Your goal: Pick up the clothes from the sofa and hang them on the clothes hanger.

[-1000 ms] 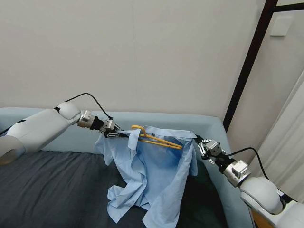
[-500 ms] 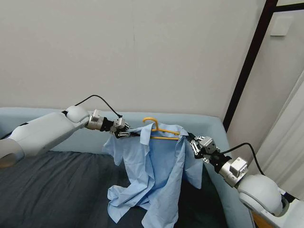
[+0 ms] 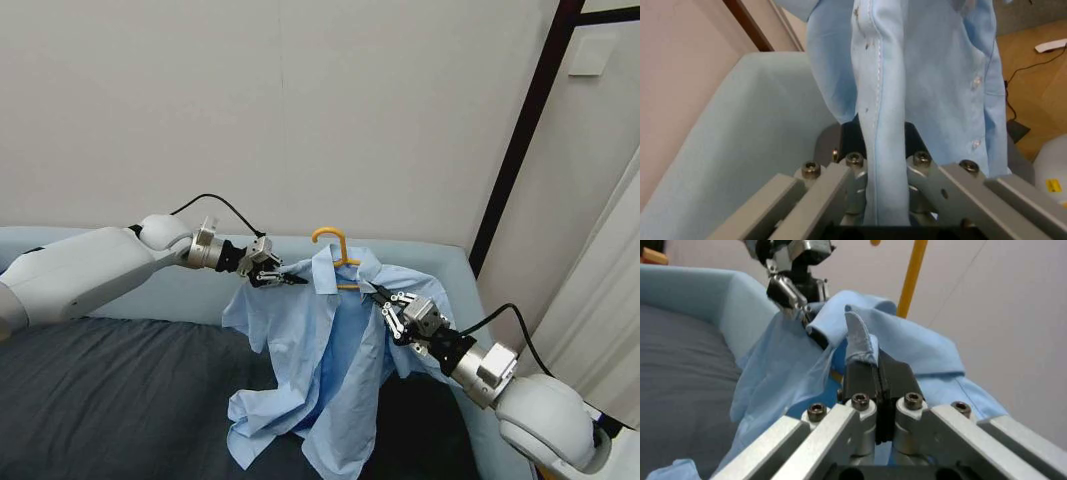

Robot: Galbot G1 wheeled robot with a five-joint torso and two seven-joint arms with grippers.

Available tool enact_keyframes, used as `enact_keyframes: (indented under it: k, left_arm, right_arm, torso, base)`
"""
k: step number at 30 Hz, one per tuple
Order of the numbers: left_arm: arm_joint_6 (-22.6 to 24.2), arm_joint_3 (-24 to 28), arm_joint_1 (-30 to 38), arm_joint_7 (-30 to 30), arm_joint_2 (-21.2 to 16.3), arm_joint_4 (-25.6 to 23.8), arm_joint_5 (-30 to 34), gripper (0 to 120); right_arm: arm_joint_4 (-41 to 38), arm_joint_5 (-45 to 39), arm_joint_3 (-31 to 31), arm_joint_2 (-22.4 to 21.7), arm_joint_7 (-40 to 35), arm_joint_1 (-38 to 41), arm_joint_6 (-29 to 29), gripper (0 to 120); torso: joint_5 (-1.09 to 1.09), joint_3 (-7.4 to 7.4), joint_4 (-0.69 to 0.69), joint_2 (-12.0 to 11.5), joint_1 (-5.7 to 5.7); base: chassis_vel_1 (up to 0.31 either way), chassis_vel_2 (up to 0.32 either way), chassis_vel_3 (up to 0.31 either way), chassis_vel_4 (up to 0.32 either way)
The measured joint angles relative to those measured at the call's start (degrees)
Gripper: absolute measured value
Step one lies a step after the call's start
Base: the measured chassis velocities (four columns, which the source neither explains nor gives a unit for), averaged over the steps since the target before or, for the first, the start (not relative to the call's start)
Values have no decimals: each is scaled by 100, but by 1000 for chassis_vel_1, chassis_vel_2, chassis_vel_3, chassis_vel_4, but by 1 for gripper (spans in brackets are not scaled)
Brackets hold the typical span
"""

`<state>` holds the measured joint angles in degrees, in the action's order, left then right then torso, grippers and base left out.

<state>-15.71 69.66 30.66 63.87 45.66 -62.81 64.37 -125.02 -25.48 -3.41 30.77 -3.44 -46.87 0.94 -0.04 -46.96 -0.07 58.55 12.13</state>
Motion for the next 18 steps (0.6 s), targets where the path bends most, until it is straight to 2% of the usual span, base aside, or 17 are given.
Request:
enact_keyframes:
  k: [4,7,8,11,12,15,18]
  left_arm:
    - [51,170,288,62,38,61,183,1]
    - [155,327,579,106,125,86,361,1]
    - [155,327,579,106,125,86,361,1]
    - [167,405,833,107,245,239,457,1]
    - [167,405,833,107,245,239,457,1]
    - [159,578,1157,216,304,320,593,1]
    - [137,622,1259,239,306,362,600,1]
  right_arm:
    - [53,-88,-194,-52,-27,334,-11,0]
    - [425,-348,-1103,-88,-119,1450,-54,0]
    - [425,-348,-1103,-88,-119,1450,-54,0]
    - [548,-702,-1702,-139,-182,2669,-158,0]
    - [548,-702,-1702,-139,-182,2669,-158,0]
    - [562,-863,-2091,-158,-248,3310,-231,0]
    - [527,-883,-2133,-200,-260,3379,-264,0]
  torso:
    - [2,0,-1,0,0]
    - [4,-1,2,-1,0]
    - [4,-1,2,-1,0]
    - [-3,-1,3,0,2]
    - [-3,-1,3,0,2]
    - [1,-1,0,0,2]
    - [1,0,0,0,1]
  base:
    - [0,0,0,0]
    - [0,0,0,0]
    - [0,0,0,0]
    - [0,0,0,0]
    - [0,0,0,0]
    - [0,0,0,0]
    - [0,0,0,0]
